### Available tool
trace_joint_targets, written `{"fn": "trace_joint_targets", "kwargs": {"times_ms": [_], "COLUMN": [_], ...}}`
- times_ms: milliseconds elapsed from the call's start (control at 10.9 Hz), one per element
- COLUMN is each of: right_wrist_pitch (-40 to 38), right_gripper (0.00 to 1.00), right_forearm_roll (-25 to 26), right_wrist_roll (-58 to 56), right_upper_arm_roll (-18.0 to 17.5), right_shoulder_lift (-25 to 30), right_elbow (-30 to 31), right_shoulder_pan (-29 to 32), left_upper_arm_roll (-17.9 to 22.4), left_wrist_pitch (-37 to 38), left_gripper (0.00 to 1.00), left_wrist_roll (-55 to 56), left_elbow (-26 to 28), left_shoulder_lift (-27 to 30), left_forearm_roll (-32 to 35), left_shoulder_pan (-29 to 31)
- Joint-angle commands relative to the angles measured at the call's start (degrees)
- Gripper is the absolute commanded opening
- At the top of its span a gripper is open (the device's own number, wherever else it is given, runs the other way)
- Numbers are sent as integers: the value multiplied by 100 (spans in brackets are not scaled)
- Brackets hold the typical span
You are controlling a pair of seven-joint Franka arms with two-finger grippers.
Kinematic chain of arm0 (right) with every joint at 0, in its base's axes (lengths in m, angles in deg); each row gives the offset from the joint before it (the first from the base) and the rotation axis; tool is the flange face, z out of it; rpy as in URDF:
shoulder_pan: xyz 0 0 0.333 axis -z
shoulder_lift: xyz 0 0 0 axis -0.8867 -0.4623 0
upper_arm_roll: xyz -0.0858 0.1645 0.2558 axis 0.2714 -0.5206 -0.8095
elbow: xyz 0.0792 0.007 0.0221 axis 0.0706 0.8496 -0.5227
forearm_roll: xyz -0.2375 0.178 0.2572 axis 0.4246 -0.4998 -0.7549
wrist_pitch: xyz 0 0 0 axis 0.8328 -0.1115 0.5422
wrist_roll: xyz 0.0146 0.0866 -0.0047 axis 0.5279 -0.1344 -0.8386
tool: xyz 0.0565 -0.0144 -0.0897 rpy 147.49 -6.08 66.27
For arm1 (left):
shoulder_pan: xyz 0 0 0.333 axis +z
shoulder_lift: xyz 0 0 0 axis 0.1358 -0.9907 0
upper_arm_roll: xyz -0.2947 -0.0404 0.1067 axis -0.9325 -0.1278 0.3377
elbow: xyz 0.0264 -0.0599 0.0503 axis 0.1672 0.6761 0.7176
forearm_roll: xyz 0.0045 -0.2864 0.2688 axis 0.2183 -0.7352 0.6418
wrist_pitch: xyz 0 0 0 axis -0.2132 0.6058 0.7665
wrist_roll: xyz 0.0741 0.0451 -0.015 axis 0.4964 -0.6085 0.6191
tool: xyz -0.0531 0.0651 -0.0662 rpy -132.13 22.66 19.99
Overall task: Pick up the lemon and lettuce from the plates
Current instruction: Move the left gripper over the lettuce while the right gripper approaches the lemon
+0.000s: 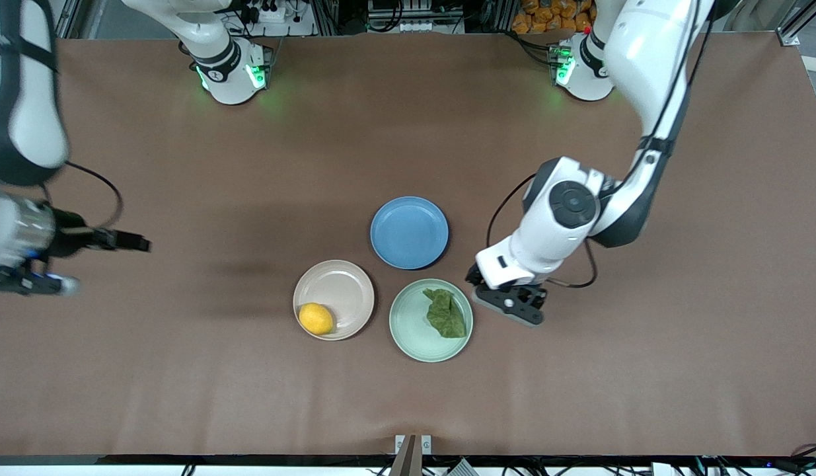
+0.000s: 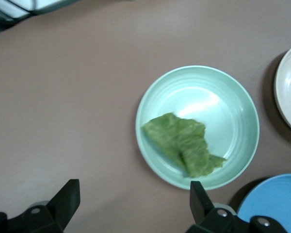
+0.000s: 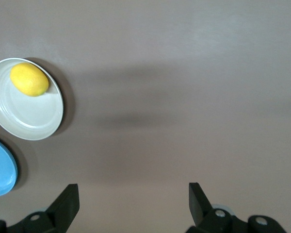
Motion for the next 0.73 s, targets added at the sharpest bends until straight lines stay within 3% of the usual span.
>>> {"fn": "trace_joint_targets", "kwargs": {"times_ms": [0, 274, 640], "right_wrist_pitch": [383, 1146, 2273], "right_gripper": [100, 100, 100], "right_forearm_roll": [-172, -110, -127], "right_wrist_roll": [43, 35, 35], "right_upper_arm_roll": [26, 35, 53], "right_shoulder_lift": [-423, -1003, -1688], "right_elbow": [-145, -171, -171], "right_shoulder_pan": [-406, -1047, -1760], "left_upper_arm_roll": [-19, 52, 61], "left_wrist_pitch": [-828, -1286, -1305], "left_gripper": [100, 100, 100], "left_wrist_roll": [-123, -114, -105], "left_elbow": [-161, -232, -346], "left_shoulder_lift": [-624, -1029, -1311], "left_forearm_roll": [119, 145, 154], "left_shoulder_pan": [-182, -490, -622]}}
